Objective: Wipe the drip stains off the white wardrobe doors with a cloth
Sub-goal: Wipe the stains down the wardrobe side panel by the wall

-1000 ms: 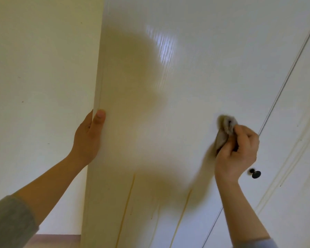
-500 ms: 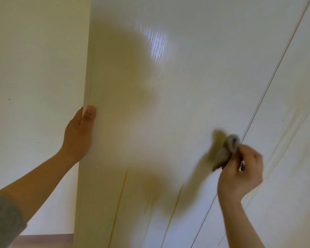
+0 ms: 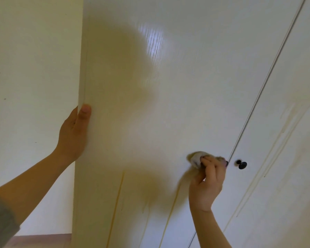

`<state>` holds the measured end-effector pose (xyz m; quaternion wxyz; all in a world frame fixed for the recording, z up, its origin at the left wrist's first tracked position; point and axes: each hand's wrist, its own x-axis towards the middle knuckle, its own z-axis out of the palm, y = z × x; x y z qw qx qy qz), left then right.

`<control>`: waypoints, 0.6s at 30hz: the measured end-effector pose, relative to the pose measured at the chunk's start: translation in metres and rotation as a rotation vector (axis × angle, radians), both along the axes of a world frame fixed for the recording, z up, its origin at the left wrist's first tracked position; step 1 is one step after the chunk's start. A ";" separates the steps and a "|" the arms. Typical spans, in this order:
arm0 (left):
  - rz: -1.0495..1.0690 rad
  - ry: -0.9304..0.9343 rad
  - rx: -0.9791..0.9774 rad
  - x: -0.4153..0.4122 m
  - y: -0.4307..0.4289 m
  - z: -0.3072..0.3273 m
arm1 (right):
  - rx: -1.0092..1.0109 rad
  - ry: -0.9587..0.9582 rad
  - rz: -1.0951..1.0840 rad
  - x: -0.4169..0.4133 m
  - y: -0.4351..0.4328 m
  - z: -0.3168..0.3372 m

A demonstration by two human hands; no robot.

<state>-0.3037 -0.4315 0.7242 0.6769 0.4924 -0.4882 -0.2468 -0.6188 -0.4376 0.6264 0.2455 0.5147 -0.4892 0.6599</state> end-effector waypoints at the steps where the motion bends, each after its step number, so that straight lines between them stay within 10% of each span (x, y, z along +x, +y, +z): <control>1: -0.010 -0.003 -0.001 0.001 0.000 -0.001 | 0.025 -0.018 -0.006 0.000 0.000 -0.009; 9: -0.020 -0.024 -0.035 0.001 0.000 -0.004 | 0.195 -0.385 0.074 0.006 0.037 -0.019; 18: -0.207 0.124 0.003 0.023 0.002 -0.041 | 0.027 0.139 0.334 0.080 0.046 0.031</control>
